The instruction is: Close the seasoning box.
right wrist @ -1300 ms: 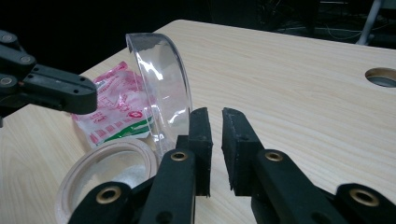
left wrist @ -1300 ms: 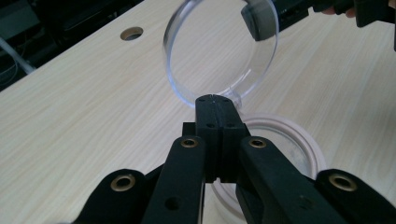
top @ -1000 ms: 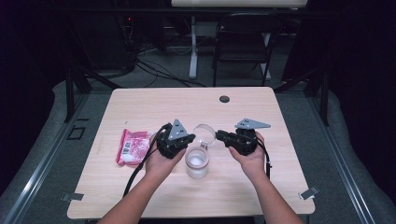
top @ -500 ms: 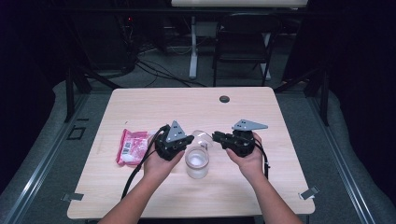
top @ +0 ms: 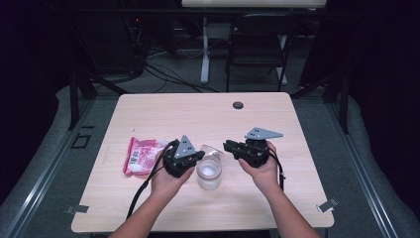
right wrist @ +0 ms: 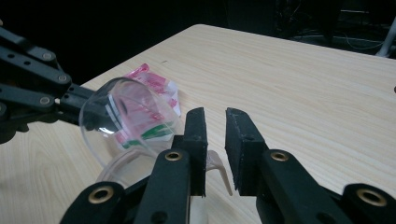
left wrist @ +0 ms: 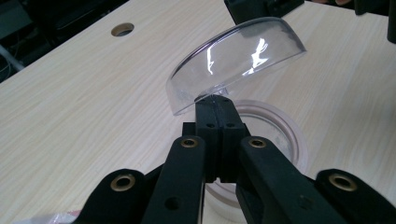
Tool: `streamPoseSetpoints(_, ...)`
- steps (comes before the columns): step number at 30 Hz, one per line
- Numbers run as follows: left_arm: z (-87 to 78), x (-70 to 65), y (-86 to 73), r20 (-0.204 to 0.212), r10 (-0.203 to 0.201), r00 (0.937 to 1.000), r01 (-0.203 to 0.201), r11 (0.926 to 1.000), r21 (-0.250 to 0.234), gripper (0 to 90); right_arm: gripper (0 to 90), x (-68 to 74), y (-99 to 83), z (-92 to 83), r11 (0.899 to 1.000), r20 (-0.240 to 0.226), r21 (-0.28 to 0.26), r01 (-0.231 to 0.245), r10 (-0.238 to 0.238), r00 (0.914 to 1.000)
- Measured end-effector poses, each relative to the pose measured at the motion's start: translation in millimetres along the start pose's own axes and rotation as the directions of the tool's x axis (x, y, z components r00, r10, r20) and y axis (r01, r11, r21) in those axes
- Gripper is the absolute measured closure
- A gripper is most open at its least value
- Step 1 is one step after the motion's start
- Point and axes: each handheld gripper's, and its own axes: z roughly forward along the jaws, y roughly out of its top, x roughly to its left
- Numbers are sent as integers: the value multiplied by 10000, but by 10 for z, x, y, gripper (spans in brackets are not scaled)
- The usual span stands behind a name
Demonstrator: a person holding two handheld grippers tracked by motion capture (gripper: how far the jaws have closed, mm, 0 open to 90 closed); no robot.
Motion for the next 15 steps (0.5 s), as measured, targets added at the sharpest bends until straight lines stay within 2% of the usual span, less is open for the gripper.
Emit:
streamPoseSetpoints(8,5,-77,-107,244,10,9997,-14,9999,145,900,772,-3,-9,13,10000,-9,28,-40,40,10000)
streamPoseSetpoints(15,16,-138,-194,292,23,9996,-31,9996,285,900,771,-14,-15,10,10000,15,65,-76,76,10000)
